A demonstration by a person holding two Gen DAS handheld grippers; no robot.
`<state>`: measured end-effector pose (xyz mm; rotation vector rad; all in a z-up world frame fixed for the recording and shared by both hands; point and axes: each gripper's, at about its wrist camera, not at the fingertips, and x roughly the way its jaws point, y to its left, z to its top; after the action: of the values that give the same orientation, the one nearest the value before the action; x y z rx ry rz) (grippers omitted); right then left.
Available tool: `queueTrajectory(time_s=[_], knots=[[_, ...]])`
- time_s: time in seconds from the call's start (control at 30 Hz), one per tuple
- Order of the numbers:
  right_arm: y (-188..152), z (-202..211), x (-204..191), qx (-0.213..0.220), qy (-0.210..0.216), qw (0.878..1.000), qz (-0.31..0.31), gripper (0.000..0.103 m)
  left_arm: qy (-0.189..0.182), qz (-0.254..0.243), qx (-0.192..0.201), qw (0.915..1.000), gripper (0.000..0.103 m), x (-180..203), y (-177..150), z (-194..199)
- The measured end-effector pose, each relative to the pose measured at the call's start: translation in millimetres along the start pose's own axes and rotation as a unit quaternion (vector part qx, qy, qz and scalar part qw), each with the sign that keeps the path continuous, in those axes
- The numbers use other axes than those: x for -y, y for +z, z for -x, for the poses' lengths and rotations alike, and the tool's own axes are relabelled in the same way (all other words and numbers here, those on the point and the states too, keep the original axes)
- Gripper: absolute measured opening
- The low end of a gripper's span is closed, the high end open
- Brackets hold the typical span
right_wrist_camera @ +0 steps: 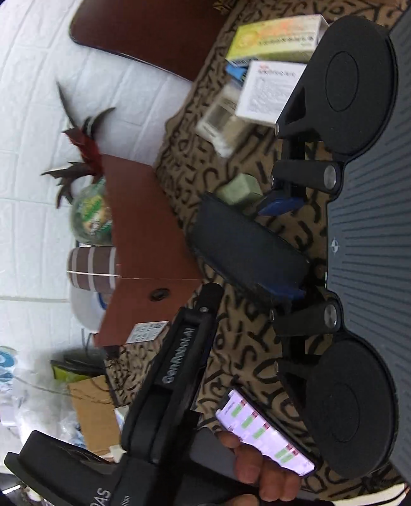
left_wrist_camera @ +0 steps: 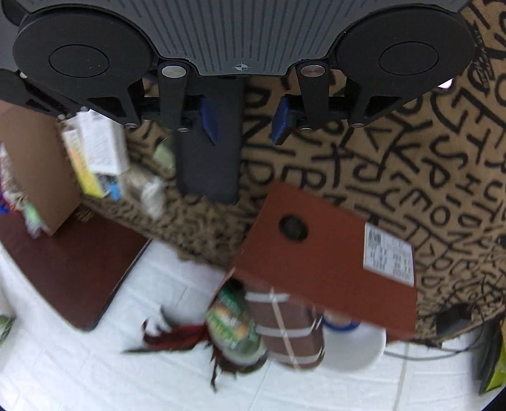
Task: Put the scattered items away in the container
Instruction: 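Lift the phone case and carry it over the red-brown box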
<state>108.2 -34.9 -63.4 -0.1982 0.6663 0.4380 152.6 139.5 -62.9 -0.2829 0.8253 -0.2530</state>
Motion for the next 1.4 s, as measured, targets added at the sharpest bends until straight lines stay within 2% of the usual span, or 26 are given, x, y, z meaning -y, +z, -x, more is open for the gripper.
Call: queueTrajectory(time_s=[0.17, 0.3, 0.5, 0.53, 0.63, 0.73, 0.8, 0.87, 1.13, 1.4], knots=[[-2, -11, 10, -0.003, 0.003, 0.999, -0.052, 0.049, -0.001, 0.023, -0.005, 0.9997, 0.054, -9, -3, -17], [-2, -23, 16, -0.01, 0.011, 0.998, -0.065, 0.049, -0.015, 0.025, -0.002, 0.9996, 0.055, -8, 0, -25], [-4, -37, 26, -0.014, 0.04, 0.995, -0.091, 0.049, -0.025, 0.005, 0.0, 0.9997, 0.058, -3, 6, -38], [-4, -37, 27, -0.014, 0.044, 0.995, -0.094, 0.048, -0.025, -0.004, -0.003, 0.9997, 0.057, 0, 7, -40], [-4, -34, 26, -0.013, 0.044, 0.994, -0.095, 0.036, -0.032, -0.029, -0.016, 0.9989, 0.037, 8, 10, -42], [-5, -30, 27, -0.014, 0.04, 0.995, -0.092, 0.033, -0.031, -0.03, -0.02, 0.9989, 0.037, 11, 9, -41], [-5, -28, 29, -0.015, 0.04, 0.994, -0.097, 0.03, -0.03, -0.025, -0.022, 0.999, 0.03, 11, 8, -39], [-4, -23, 28, -0.011, 0.035, 0.995, -0.091, 0.026, -0.031, -0.016, -0.018, 0.9992, 0.029, 12, 8, -34], [23, 14, 22, 0.042, 0.018, 0.998, -0.054, 0.023, -0.036, -0.017, 0.049, 0.998, 0.029, 31, 24, 12], [85, 38, 19, 0.106, -0.002, 0.994, 0.002, 0.022, -0.034, -0.008, 0.13, 0.9909, 0.029, 46, 72, 55]])
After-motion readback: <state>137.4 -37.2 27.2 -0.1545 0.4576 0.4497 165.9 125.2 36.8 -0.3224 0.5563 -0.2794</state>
